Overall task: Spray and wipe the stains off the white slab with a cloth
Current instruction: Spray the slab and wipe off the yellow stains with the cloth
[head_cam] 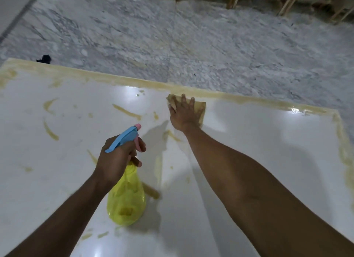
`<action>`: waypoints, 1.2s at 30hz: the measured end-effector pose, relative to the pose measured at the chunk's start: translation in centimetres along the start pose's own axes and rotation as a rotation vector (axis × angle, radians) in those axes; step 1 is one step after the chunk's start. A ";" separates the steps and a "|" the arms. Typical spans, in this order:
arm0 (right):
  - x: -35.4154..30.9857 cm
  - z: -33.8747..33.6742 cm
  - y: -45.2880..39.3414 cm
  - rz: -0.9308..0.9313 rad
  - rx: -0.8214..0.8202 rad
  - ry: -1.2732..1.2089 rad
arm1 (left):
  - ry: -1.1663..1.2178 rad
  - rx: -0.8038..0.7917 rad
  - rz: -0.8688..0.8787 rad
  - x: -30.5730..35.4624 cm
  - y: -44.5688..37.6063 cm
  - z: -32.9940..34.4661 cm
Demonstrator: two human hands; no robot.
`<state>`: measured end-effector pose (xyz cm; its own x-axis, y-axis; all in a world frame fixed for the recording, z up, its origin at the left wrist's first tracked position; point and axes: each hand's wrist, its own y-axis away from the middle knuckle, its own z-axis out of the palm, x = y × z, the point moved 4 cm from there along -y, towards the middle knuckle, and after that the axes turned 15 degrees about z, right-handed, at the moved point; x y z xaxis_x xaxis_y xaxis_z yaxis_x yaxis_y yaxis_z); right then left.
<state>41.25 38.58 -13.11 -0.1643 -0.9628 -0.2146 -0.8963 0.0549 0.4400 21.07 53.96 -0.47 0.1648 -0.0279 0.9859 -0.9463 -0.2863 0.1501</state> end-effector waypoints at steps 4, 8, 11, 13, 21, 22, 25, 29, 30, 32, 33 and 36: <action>-0.7 1.7 1.2 -0.029 0.026 0.116 | -0.004 0.019 0.014 -0.3 0.8 -0.6; 0.4 3.0 3.7 -0.112 0.069 0.195 | -0.029 0.008 0.012 -1.0 1.8 -1.1; 1.4 4.4 7.0 -0.138 0.105 0.192 | -0.044 -0.013 0.000 -1.2 3.2 -1.2; 2.1 5.4 9.0 -0.150 0.107 0.184 | -0.065 -0.032 0.000 -1.4 4.3 -1.4; 5.5 10.4 19.1 -0.192 0.174 0.128 | -0.044 -0.093 0.001 -1.5 9.4 -3.7; 6.0 11.2 20.6 -0.203 0.199 0.111 | -0.039 -0.093 -0.003 -1.5 10.3 -4.1; 7.3 13.2 25.0 -0.208 0.213 0.082 | -0.019 -0.106 -0.033 -1.6 12.9 -5.2; 8.4 15.2 30.9 -0.180 0.159 0.080 | -0.021 -0.162 -0.085 -2.7 16.7 -6.7; 8.7 15.6 32.3 -0.171 0.140 0.073 | -0.025 -0.180 -0.088 -3.0 17.7 -7.1; 9.2 16.5 34.7 -0.150 0.104 0.067 | -0.038 -0.210 -0.092 -3.4 19.4 -7.7; 9.4 16.9 35.9 -0.144 0.095 0.070 | -0.048 -0.222 -0.092 -3.5 20.3 -8.1; 10.0 18.0 38.9 -0.145 0.087 0.096 | -0.051 -0.238 -0.123 -4.3 22.4 -9.3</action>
<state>-2.69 35.88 -13.82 0.0052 -0.9828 -0.1844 -0.9406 -0.0674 0.3329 -3.39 56.59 -0.66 0.2910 -0.0563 0.9551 -0.9559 -0.0577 0.2878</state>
